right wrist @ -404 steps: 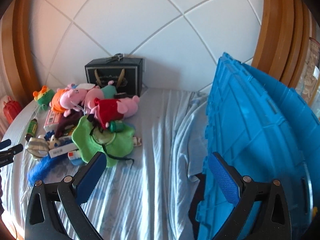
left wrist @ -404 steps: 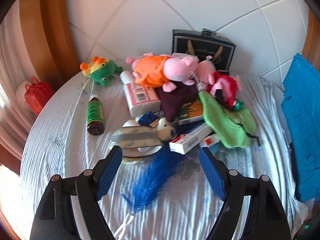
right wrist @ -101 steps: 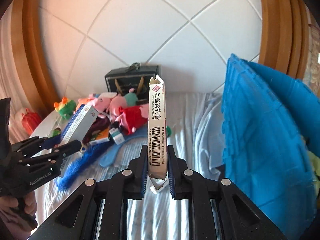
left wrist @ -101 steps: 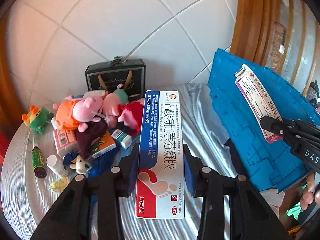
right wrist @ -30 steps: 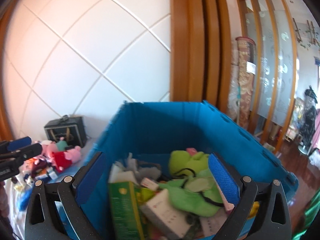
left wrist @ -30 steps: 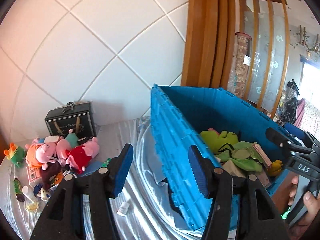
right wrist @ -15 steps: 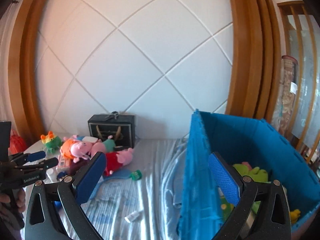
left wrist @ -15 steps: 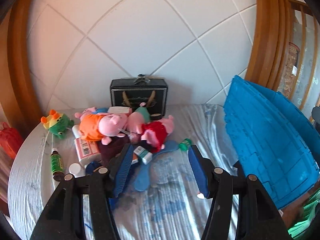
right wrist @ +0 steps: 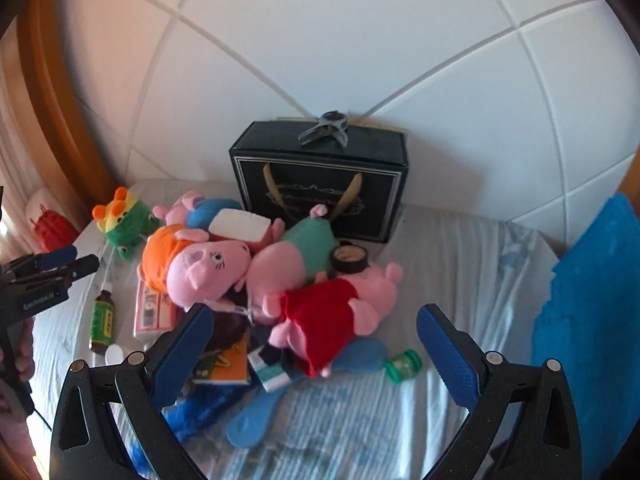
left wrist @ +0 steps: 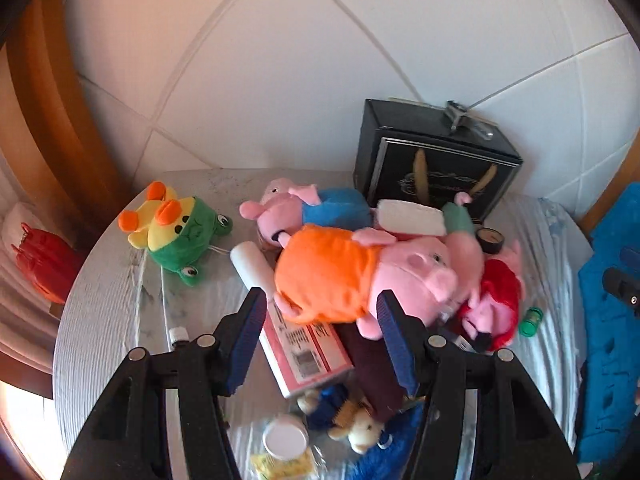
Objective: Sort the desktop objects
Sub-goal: 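Withdraw both open tools from the crate back toward the bed, then grasp the orange-dressed pink pig plush with both tools together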
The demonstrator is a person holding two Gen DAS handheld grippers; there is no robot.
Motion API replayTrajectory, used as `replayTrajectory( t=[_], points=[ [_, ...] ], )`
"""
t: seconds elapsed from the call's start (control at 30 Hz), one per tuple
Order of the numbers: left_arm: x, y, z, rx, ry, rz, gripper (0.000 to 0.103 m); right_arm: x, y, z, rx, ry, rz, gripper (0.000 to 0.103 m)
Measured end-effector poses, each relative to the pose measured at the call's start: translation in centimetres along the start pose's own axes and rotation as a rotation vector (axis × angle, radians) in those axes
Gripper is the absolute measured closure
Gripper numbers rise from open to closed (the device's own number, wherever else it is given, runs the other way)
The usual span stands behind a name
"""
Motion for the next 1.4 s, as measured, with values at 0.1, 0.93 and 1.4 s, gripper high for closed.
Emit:
replayTrajectory(
  t=[0.1, 0.93, 1.4],
  points=[
    [-0.6, -5.0, 4.6, -0.056, -0.018, -0.001, 0.047, -0.7, -5.2, 5.6, -0.057, 0.000, 0.013, 0.000],
    [3.5, 3.8, 14.9, -0.375, -0.039, 0.148, 0.045, -3.1, 3.5, 21.7, -0.429, 0.009, -0.187, 0.000],
    [2.7, 15.8, 2.8, -0.187, 0.064, 0.122, 0.045, -1.2, 16.9, 9.9, -0.386, -0.071, -0.072, 0.000]
  ],
)
Point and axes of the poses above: each gripper's, at about its wrist camera, not at the fingertips, and z roughly the way its jaws point, x to its right, y to its underside, the point moved 1 cm from there along z, roughly the way its jaws point, and after that the axes turned 11 degrees about -x, right-handed, at the moved point
